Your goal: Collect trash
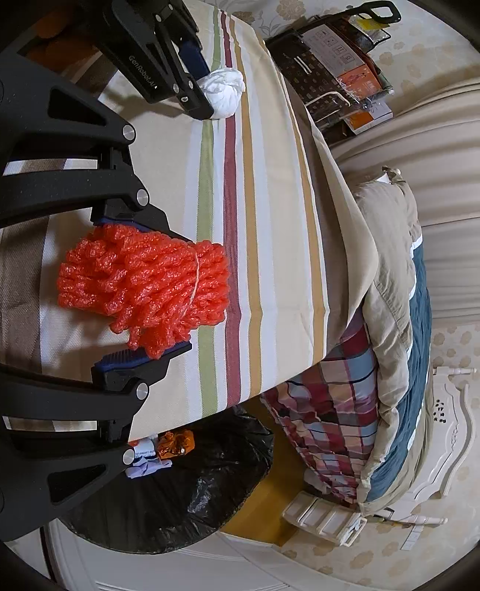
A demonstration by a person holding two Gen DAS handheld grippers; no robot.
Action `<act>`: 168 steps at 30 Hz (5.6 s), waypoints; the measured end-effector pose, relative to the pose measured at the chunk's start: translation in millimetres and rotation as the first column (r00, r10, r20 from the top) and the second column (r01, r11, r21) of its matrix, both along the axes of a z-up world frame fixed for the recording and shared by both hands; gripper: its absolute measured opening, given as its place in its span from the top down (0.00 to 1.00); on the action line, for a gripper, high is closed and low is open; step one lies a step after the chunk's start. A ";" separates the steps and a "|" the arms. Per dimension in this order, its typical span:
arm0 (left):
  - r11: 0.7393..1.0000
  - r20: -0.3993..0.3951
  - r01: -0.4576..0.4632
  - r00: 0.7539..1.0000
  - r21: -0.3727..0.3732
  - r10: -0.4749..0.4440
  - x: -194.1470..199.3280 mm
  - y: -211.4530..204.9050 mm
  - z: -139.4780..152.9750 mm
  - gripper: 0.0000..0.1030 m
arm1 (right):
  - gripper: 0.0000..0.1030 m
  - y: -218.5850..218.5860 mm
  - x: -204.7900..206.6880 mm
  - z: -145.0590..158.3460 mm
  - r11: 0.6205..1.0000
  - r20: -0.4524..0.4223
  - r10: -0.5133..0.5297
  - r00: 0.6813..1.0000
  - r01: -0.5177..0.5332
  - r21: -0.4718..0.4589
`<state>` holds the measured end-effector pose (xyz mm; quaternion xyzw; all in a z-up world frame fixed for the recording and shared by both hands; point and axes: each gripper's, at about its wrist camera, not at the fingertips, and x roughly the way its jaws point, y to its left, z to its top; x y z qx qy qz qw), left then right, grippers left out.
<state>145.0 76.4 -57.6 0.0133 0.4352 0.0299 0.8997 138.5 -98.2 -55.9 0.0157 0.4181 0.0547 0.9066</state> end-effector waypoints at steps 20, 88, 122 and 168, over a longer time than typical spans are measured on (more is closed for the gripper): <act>0.998 0.043 0.041 0.998 -0.044 -0.039 -36.7 -8.0 10.8 0.65 | 0.58 -11.3 -36.3 12.4 0.999 0.032 -0.023 0.999 0.022 0.031; 0.927 0.119 0.374 0.920 0.021 -0.374 4.7 -242.9 17.2 0.46 | 0.56 -215.0 -39.6 2.1 0.934 0.086 -0.358 0.930 0.356 0.044; 0.960 0.180 0.275 0.943 0.054 -0.280 -33.1 -184.2 33.4 0.20 | 0.18 -187.9 -76.0 14.0 0.920 0.117 -0.387 0.915 0.391 -0.011; 0.995 0.330 0.096 0.940 0.005 -0.092 -152.6 -75.8 82.2 0.20 | 0.12 -97.7 -180.7 81.9 0.968 0.301 -0.231 0.925 0.250 -0.026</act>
